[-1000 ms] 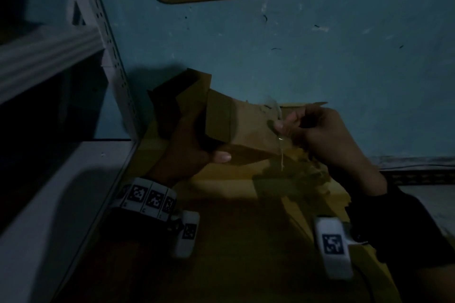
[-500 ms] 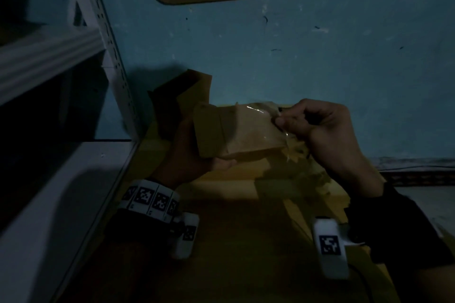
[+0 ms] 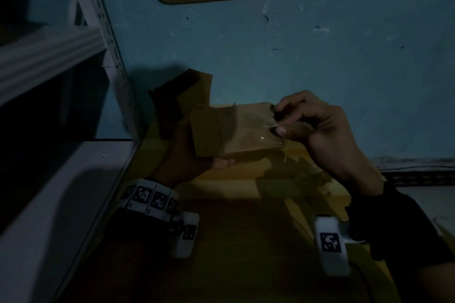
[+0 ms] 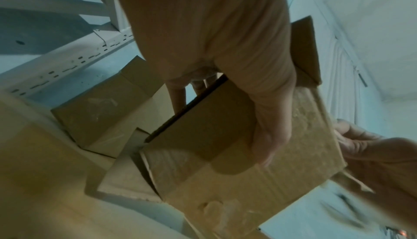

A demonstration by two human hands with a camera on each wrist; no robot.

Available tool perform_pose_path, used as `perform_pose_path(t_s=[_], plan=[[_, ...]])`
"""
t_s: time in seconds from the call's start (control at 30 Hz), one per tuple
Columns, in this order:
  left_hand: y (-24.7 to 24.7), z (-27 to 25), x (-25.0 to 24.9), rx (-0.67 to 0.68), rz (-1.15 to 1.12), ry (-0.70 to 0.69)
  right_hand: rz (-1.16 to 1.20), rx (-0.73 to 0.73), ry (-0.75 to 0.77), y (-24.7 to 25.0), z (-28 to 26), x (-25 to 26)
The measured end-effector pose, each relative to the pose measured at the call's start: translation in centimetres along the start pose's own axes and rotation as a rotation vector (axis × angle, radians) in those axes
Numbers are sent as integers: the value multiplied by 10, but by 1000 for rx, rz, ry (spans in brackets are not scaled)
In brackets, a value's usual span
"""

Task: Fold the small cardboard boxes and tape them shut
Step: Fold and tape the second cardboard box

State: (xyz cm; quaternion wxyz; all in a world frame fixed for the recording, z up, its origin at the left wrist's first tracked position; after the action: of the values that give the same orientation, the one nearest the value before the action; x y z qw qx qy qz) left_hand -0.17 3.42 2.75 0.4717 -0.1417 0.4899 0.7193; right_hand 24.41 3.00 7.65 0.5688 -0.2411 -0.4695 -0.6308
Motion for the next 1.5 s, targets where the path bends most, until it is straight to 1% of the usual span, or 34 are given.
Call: perform_pose_path(t_s=[0.1, 0.23, 0.33, 0.37, 0.4, 0.47, 0.57, 0.63, 0.67, 0.7, 0.73, 0.77, 0.8, 0.83, 0.87, 0.9, 0.97, 1.0, 1.03, 1.1, 1.17, 1.2, 1.27, 1.3, 1.37, 1.43, 1.5], plan=[[-1, 0, 2, 38, -24, -20, 94, 2, -23, -2, -2, 1], [0, -2, 3, -13, -64, 5, 139, -20, -54, -1, -3, 0], [0, 0, 2, 21, -29, 5, 216, -36, -76, 1, -3, -1], [1, 1, 3, 34, -21, 13, 252, -32, -84, 0, -2, -1], [2, 2, 4, 60, -49, 56, 291, -25, -95, -1, -3, -1], [4, 0, 0, 101, -97, 87, 365, -10, -130, -3, -2, -3], [4, 0, -2, 60, -140, 92, 476, 11, -159, -7, -2, 0], [3, 0, -6, 97, -155, 115, 561, 28, -174, -10, -2, 1], [1, -1, -8, 128, -170, 134, 614, 49, -194, -11, -3, 2], [1, -1, -6, 122, -190, 156, 674, 74, -218, -12, -3, 4], [2, -3, -5, 85, -208, 176, 756, 98, -241, -12, -3, 5], [4, -5, -2, 40, -219, 196, 893, 120, -276, -12, -3, 6], [8, -8, -1, 32, -233, 224, 1062, 136, -315, -10, -2, 8], [11, -9, 2, 44, -243, 253, 1150, 126, -325, -5, -2, 9], [14, -10, 2, 63, -260, 288, 1162, 94, -327, 2, -1, 10], [17, -11, 5, 73, -289, 331, 1086, 52, -334, 9, -1, 11], [19, -11, 4, 92, -356, 437, 812, -31, -320, 20, -1, 13], [19, -11, 2, 100, -378, 482, 717, -70, -344, 24, -1, 9], [18, -11, 2, 75, -380, 505, 669, -116, -384, 27, -1, 4], [17, -9, 4, 29, -381, 501, 539, -228, -455, 31, 0, -7], [14, -9, 0, 79, -402, 513, 278, -334, -469, 39, 1, -14], [13, -10, -1, 94, -413, 518, 186, -372, -460, 42, 1, -18], [13, -11, 0, 43, -415, 523, 87, -421, -453, 50, 1, -26], [13, -13, -3, -16, -406, 507, 39, -440, -463, 54, 0, -29], [12, -14, -7, -95, -400, 488, -66, -416, -508, 61, -1, -34], [10, -12, -10, -113, -421, 514, -199, -320, -578, 65, -3, -38], [13, -11, -13, -137, -409, 524, -339, -236, -596, 67, -6, -40]])
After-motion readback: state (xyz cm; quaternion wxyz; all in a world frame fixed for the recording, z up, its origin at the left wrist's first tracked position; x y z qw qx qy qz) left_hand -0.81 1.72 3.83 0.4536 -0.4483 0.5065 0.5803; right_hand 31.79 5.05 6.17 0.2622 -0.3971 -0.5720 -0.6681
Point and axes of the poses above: each hand's wrist, its own z-axis towards the middle knuckle, its own y-axis out of the back of the hand, x = y × z, the point moved 3 cm from there along z, towards the middle knuckle, and after that the axes turned 9 degrees about -y, right-handed, at the moved point
